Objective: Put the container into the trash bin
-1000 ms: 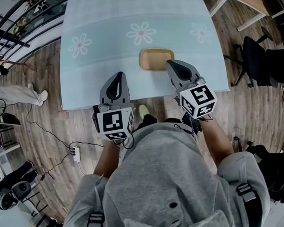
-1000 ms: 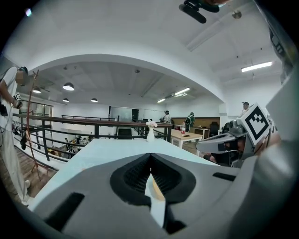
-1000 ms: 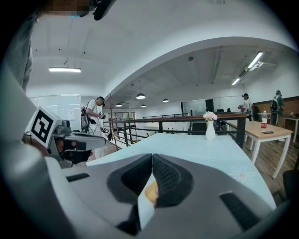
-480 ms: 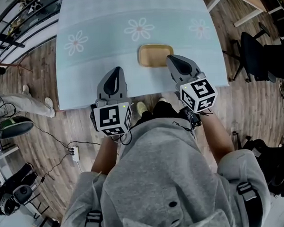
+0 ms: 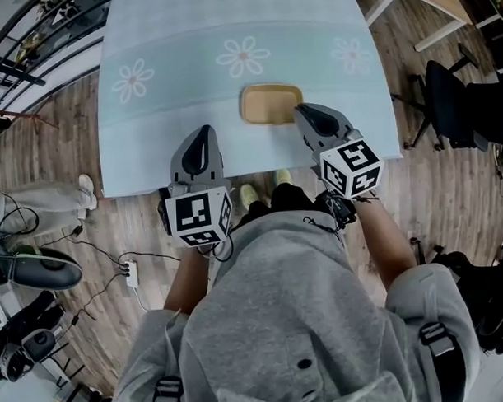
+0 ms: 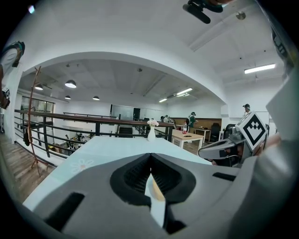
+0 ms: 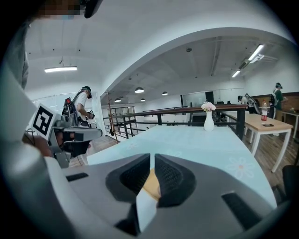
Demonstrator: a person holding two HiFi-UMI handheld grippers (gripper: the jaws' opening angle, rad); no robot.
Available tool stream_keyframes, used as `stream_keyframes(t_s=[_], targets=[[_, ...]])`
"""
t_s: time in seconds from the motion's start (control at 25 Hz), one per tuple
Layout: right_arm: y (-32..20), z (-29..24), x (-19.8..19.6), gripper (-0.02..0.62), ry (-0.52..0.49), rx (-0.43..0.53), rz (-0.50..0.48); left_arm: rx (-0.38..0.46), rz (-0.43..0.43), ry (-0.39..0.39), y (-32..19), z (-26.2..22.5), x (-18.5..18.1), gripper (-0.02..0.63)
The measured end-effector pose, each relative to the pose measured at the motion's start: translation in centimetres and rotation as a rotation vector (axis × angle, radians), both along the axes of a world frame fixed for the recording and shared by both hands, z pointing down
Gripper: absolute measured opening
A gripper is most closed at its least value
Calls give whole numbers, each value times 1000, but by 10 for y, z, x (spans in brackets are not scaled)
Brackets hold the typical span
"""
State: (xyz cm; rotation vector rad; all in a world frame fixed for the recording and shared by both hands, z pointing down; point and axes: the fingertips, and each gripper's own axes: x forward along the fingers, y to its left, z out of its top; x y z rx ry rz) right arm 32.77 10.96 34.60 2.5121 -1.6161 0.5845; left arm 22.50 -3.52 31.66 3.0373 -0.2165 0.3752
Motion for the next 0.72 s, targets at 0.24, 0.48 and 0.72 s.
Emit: stream_keyframes(t_s=[0.24,0.48,0.72], targets=[[3,11,7,44,-6,-34,-11,-4,-9,-9,-2,4,2,20],[-1,24,4,97,-40,-55,-45,-8,-17,-15,-6,5,1,20],[-11,38,3,115,-57,-87,-79,-15,-22,-25,-13,10,-3,20]])
